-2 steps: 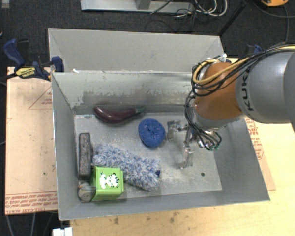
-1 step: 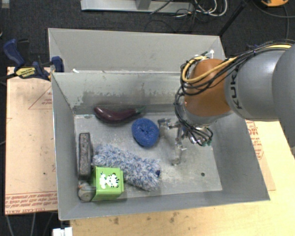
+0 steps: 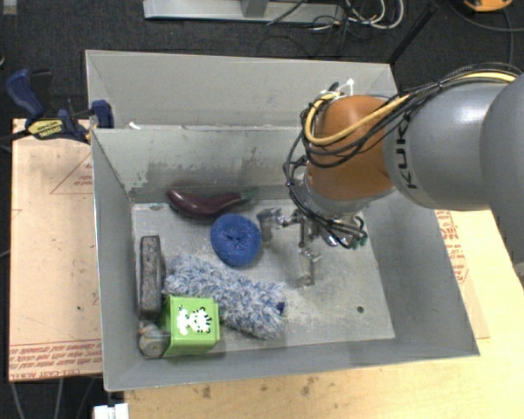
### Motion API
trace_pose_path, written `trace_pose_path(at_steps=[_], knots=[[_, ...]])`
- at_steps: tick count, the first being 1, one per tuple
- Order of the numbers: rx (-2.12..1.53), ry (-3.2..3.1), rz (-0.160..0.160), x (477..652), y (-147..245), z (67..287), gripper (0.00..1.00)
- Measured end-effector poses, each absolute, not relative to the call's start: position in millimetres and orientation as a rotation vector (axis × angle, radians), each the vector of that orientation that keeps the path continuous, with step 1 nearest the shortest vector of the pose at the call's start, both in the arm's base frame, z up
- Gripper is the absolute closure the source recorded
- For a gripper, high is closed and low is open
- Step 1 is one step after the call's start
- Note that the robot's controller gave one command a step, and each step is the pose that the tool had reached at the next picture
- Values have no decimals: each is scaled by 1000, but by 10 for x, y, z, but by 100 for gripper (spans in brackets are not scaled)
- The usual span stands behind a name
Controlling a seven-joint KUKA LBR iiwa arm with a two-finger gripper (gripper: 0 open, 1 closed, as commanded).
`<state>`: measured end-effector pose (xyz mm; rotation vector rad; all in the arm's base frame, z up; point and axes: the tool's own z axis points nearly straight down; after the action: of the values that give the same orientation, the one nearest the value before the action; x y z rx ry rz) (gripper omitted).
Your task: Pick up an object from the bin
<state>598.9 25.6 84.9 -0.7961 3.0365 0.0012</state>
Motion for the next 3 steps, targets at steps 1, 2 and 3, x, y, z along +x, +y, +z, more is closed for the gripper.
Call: trace_pose_path(at_steps=[1,2,3], knots=[[-565,3086,5,5971,438,872,0],[-407,3114,2,5542,467,938,0],[-876,3017,2,5412,645,818,0]])
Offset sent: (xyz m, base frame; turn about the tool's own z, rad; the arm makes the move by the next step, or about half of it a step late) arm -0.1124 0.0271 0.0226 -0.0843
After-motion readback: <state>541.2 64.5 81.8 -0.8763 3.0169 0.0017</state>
